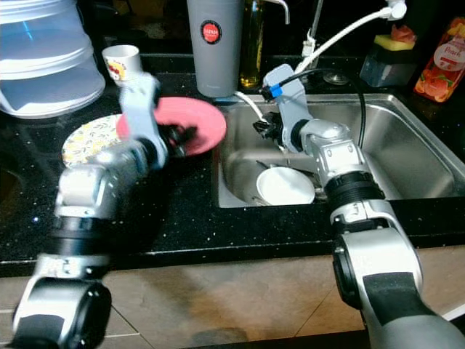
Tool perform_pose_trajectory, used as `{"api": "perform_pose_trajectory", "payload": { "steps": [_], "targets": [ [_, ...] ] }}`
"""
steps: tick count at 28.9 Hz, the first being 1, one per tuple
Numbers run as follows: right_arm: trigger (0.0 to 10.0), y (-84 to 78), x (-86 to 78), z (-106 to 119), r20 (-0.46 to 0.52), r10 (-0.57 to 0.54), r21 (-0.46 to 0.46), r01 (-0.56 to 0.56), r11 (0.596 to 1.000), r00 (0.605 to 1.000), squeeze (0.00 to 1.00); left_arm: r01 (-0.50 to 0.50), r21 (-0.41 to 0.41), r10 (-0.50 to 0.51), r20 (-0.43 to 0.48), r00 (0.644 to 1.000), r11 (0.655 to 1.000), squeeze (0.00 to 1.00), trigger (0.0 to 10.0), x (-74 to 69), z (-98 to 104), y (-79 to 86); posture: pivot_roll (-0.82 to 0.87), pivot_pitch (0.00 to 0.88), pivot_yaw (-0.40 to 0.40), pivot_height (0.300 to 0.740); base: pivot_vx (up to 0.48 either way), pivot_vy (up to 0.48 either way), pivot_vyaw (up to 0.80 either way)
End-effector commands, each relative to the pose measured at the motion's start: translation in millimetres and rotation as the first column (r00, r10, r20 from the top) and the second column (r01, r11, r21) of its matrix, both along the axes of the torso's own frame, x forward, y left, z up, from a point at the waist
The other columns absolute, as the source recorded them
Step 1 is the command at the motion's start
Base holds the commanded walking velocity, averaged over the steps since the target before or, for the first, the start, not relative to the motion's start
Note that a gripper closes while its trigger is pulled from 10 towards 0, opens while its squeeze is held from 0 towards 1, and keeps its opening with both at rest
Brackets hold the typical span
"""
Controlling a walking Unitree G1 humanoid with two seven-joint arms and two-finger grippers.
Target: Kitchen organization
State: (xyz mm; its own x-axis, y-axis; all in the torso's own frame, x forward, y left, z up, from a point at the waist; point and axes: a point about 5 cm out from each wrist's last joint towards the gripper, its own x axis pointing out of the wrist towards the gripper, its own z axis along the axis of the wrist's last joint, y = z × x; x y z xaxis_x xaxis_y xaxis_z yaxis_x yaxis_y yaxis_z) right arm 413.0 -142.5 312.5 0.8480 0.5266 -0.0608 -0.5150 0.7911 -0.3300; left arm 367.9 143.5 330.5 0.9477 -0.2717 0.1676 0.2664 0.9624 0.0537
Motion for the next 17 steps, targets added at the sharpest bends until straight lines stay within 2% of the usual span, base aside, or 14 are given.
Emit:
{"api": "perform_pose_trajectory", "payload": {
  "steps": [1, 5, 7, 9, 10, 12, 13, 15, 17],
  "targets": [
    [10.0, -3.1, 0.2, 5.1, 0.021, -0.008, 0.02, 0.007, 1.0, 1.0, 0.0, -0.08, 0.012, 0.079, 0.076, 0.994, 0.997, 0.0, 10.0, -3.7, 19.3, 13.6, 0.04, 0.151, -0.007, 0.74, 0.0, 0.0, 0.0],
    [10.0, -2.5, 0.4, 5.8, 0.024, -0.01, 0.03, 0.009, 1.0, 1.0, 0.0, -0.116, 0.033, 0.113, 0.081, 0.99, 0.993, 0.0, 10.0, -5.2, 24.7, 23.2, 0.04, 0.143, -0.006, 0.74, 0.0, 0.0, 0.0],
    [10.0, -1.9, 0.4, 5.3, 0.02, -0.008, 0.042, 0.007, 0.999, 1.0, 0.0, -0.155, 0.061, 0.154, 0.023, 0.988, 0.986, 0.0, 10.0, -4.4, 16.4, 35.4, 0.04, 0.137, -0.003, 0.74, 0.0, 0.0, 0.0],
    [10.0, -1.2, 0.4, 3.7, 0.012, -0.007, 0.062, 0.007, 0.998, 1.0, 0.0, -0.185, 0.05, 0.187, -0.031, 0.982, 0.981, 0.0, 10.0, -3.6, 3.4, 50.0, 0.04, 0.133, 0.0, 0.74, 0.0, 0.0, 0.0],
    [10.0, -1.2, 0.5, 2.4, 0.01, -0.013, 0.077, 0.012, 0.997, 1.0, 0.0, -0.216, 0.019, 0.217, -0.052, 0.975, 0.976, 0.52, 10.0, -3.3, -3.2, 59.2, 0.04, 0.133, 0.001, 0.74, 0.0, 0.0, 0.0],
    [10.0, -1.2, 0.6, 1.5, 0.008, -0.017, 0.087, 0.016, 0.996, 1.0, 0.0, -0.238, -0.002, 0.237, -0.065, 0.969, 0.971, 0.52, 10.0, -3.4, -7.5, 65.4, 0.04, 0.131, 0.002, 0.74, 0.0, 0.0, 0.0],
    [10.0, -1.4, 1.0, -1.7, 0.007, -0.031, 0.12, 0.03, 0.992, 1.0, 0.0, -0.284, -0.085, 0.273, -0.122, 0.954, 0.955, 1.0, 10.0, -5.2, -19.4, 81.4, 0.04, 0.131, 0.001, 0.74, 0.0, 0.0, 0.0],
    [10.0, -1.1, 1.3, -3.8, 0.007, -0.04, 0.16, 0.039, 0.986, 0.999, 0.0, -0.274, -0.174, 0.25, -0.152, 0.956, 0.946, 1.0, 10.0, -7.3, -26.0, 88.0, 0.04, 0.131, -0.001, 0.74, 0.0, 0.0, 0.0],
    [10.0, -0.8, 1.4, -4.5, 0.012, -0.044, 0.169, 0.041, 0.985, 0.999, 0.0, -0.284, -0.199, 0.254, -0.164, 0.953, 0.938, 1.0, 10.0, -7.9, -29.6, 92.2, 0.05, 0.132, -0.002, 0.74, 0.0, 0.0, 0.0]
  ]
}}
